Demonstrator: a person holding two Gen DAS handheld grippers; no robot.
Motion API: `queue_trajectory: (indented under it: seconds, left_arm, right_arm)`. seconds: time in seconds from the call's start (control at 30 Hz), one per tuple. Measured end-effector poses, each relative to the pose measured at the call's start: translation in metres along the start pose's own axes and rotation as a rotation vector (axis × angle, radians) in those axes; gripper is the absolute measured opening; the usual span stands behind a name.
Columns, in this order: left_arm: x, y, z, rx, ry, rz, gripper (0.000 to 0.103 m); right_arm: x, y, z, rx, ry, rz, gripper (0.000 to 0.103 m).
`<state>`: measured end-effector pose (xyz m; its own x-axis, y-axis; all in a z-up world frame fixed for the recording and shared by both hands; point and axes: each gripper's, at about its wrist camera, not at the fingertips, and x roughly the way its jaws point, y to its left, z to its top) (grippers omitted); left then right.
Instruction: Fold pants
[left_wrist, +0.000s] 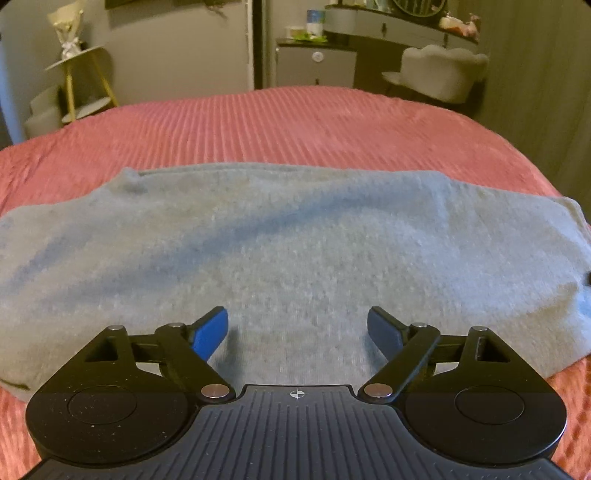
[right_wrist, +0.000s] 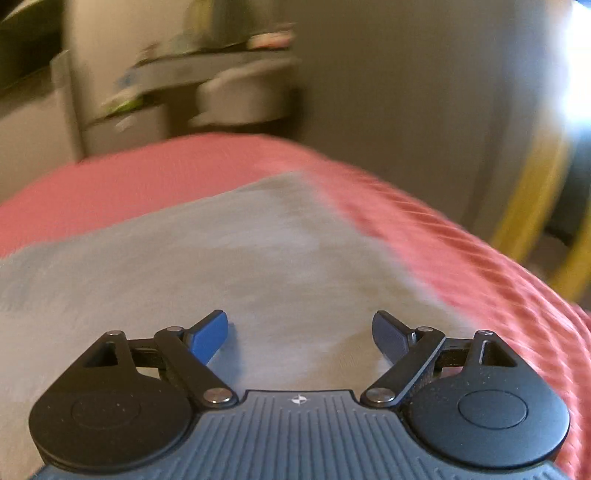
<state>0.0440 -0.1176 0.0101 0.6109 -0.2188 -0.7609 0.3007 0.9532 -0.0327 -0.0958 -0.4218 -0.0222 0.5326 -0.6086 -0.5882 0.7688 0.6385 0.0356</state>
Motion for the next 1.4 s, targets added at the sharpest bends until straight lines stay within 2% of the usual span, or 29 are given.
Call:
queue_trajectory:
  seconds: [0.1,0.17,0.27,0.33,0.4,0.53,0.83,0.9,0.97,1.03,1.07,1.13,1.17,1.2,1.33,1.4]
  left_arm:
    - [0.006,0.001,0.000,-0.012,0.025,-0.006,0.090]
    - [0.009,0.002,0.000,-0.027,0.033,-0.013,0.090]
    - [0.011,-0.001,-0.002,-0.020,0.035,-0.007,0.091]
    - [0.012,-0.003,-0.002,-0.011,0.041,-0.011,0.091]
    - [0.013,-0.004,-0.003,-0.007,0.045,0.001,0.091]
    - [0.015,-0.005,-0.004,-0.011,0.060,0.002,0.093]
    - [0.019,-0.005,-0.004,-0.017,0.083,0.013,0.095]
    - [0.020,-0.005,-0.004,-0.018,0.086,0.013,0.095]
    - [0.021,-0.004,-0.004,-0.020,0.090,0.014,0.095]
    - [0.021,-0.004,-0.004,-0.022,0.093,0.014,0.095]
    - [0.021,-0.004,-0.004,-0.023,0.094,0.013,0.095]
    - [0.021,-0.004,-0.004,-0.025,0.096,0.012,0.096]
    - [0.021,-0.004,-0.004,-0.026,0.097,0.012,0.096]
    - [0.021,-0.003,-0.004,-0.028,0.098,0.012,0.096]
    - [0.021,-0.004,-0.004,-0.029,0.098,0.015,0.096]
    - [0.022,-0.005,-0.004,-0.025,0.098,0.019,0.096]
  right_arm:
    - [-0.012,-0.046,0.002,0.288,-0.018,0.087,0.086]
    - [-0.014,-0.073,0.000,0.485,0.010,0.168,0.086]
    - [-0.014,-0.090,-0.007,0.621,0.086,0.201,0.086]
    - [-0.013,-0.091,-0.012,0.663,0.151,0.172,0.086]
    - [-0.008,-0.094,-0.020,0.692,0.186,0.154,0.086]
    - [-0.019,-0.101,-0.028,0.741,0.179,0.163,0.086]
    - [-0.006,-0.093,-0.020,0.705,0.164,0.160,0.085]
    - [-0.008,-0.095,-0.021,0.721,0.148,0.160,0.080]
    - [-0.006,-0.096,-0.022,0.727,0.156,0.164,0.067]
    - [-0.003,-0.095,-0.023,0.715,0.174,0.155,0.058]
    - [-0.002,-0.094,-0.023,0.705,0.181,0.144,0.057]
    - [-0.002,-0.094,-0.022,0.707,0.182,0.145,0.058]
    - [-0.002,-0.097,-0.021,0.721,0.182,0.149,0.064]
    - [-0.005,-0.099,-0.021,0.741,0.170,0.151,0.067]
    - [-0.026,-0.109,-0.010,0.763,0.054,0.059,0.067]
    - [-0.026,-0.110,0.002,0.763,0.019,0.096,0.068]
